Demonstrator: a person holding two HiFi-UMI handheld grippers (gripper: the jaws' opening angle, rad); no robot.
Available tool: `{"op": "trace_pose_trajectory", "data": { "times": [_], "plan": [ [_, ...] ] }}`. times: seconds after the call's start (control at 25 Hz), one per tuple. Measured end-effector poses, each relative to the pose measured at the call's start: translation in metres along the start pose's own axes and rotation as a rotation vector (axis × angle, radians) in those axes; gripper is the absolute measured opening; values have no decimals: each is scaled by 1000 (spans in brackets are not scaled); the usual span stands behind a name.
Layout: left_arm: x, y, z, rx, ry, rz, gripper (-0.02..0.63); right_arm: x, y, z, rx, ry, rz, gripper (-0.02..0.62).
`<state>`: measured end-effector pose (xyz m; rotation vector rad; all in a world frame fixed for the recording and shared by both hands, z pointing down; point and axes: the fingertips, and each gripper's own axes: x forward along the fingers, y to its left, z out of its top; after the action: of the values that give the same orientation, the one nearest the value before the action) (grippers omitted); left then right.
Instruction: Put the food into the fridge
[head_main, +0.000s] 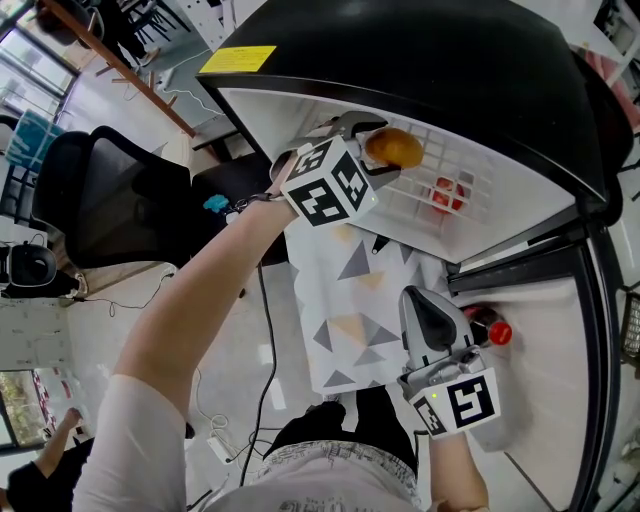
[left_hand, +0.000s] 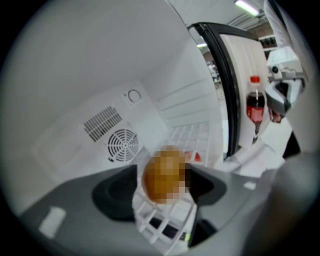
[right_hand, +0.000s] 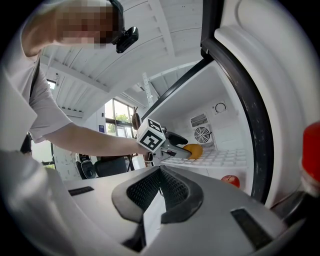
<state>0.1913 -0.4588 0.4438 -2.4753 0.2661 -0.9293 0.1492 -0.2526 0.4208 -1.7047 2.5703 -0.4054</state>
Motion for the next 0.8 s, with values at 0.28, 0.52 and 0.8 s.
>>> {"op": "trace_pose_trajectory", "data": {
  "times": [0.28,0.52,0.8],
  "plan": [
    [-13,-2,2,-22,-23,3,304,-1,6,4,-13,-3,-3,-11],
    [-29,-10,6,-22,-36,6,302,-5,14,11,-19,-13,-8,-9],
    [-60,-23,25,-43,-111,30,298,-12,23,23,-41,-24,-17,-10]
  ]
}}
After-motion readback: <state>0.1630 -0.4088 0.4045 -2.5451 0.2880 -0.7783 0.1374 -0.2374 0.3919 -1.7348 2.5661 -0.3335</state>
